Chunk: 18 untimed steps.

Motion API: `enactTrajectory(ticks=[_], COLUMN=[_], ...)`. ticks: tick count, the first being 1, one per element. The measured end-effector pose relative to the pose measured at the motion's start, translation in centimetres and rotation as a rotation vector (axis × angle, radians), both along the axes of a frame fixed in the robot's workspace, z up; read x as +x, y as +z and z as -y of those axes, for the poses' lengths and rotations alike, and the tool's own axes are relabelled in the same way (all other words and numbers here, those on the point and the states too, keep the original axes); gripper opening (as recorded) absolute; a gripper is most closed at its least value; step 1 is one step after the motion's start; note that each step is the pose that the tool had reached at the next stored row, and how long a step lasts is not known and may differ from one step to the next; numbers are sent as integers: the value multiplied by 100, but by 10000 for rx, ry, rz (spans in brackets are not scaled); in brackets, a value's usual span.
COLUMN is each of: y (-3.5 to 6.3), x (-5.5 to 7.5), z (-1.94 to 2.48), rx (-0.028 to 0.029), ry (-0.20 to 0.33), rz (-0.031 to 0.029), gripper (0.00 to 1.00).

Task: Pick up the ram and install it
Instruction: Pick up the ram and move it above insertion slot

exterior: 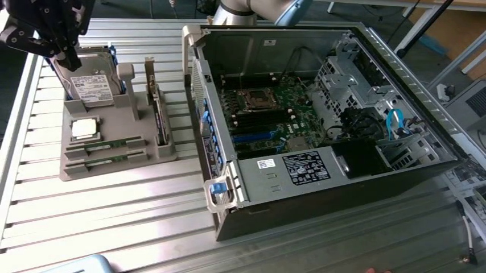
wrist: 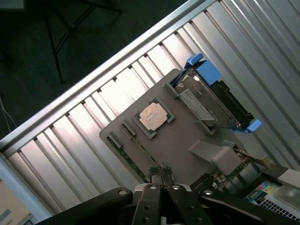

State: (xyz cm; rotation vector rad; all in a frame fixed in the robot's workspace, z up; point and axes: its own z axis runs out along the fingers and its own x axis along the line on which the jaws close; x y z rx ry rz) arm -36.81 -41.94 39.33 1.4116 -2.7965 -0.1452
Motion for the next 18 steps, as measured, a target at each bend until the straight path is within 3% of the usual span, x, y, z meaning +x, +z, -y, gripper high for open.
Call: enactTrajectory(ticks=[10, 18], y=[0, 0], x=[0, 0], z=[0, 0], rx=[50, 66], ry=[1690, 1763], rz=[-1, 1], gripper=[11, 11])
